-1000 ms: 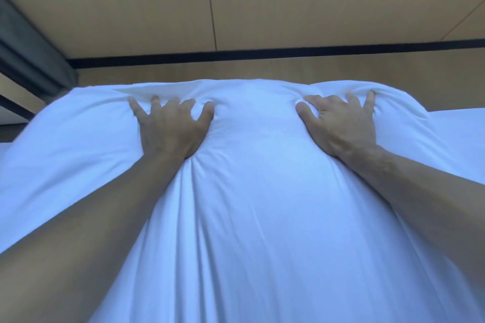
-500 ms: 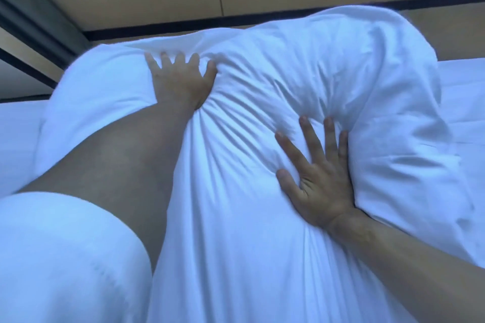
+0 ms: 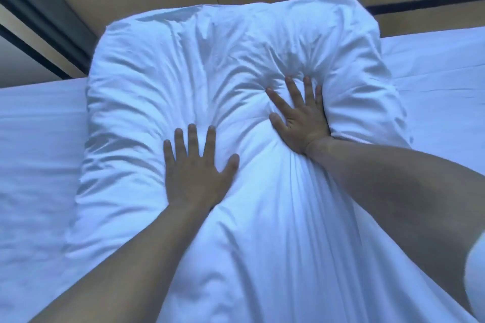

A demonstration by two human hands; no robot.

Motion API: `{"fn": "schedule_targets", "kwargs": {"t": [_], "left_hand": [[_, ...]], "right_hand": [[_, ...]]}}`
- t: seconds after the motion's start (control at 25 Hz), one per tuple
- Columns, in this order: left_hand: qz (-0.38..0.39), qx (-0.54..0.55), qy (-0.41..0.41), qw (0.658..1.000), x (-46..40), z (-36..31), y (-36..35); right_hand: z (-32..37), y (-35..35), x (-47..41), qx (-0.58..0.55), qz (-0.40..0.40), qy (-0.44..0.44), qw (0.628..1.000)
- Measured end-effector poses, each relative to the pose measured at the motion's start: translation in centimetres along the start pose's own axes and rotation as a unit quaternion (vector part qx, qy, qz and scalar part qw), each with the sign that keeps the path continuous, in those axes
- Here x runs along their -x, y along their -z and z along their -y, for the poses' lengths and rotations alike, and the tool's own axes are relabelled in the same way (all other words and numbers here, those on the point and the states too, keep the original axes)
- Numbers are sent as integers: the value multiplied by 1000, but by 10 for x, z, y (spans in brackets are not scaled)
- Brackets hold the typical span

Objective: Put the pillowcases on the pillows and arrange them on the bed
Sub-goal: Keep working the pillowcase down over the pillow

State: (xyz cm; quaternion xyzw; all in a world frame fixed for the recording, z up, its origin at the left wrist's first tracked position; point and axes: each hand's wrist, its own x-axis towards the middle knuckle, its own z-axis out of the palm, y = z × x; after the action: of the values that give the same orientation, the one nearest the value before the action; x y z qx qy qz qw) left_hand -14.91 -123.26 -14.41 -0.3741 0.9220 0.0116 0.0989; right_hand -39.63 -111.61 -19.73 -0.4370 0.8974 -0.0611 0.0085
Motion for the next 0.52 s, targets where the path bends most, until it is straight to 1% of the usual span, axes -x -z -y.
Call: {"fn": "schedule_targets", "kwargs": {"t": [0.08, 0.16, 0.24, 0.32, 0.44, 0.52], "left_hand": [[-14, -24, -6, 1000, 73, 14, -15], [3, -40, -2, 999, 117, 26, -32], [-1, -43, 4, 999, 129, 28, -37], [0, -37, 28, 999, 137, 23, -33], [71, -27, 49, 996, 182, 23, -24], [115, -9, 43, 992, 251, 25, -16]], "right_hand": [[6, 10, 11, 18, 42, -15, 999], [10, 14, 29, 26, 82, -36, 996], [13, 24, 60, 35, 120, -57, 990], [16, 41, 106, 40, 165, -50, 984], [9, 73, 205, 26, 206, -44, 977], [2, 91, 283, 41, 212, -69, 974]]}}
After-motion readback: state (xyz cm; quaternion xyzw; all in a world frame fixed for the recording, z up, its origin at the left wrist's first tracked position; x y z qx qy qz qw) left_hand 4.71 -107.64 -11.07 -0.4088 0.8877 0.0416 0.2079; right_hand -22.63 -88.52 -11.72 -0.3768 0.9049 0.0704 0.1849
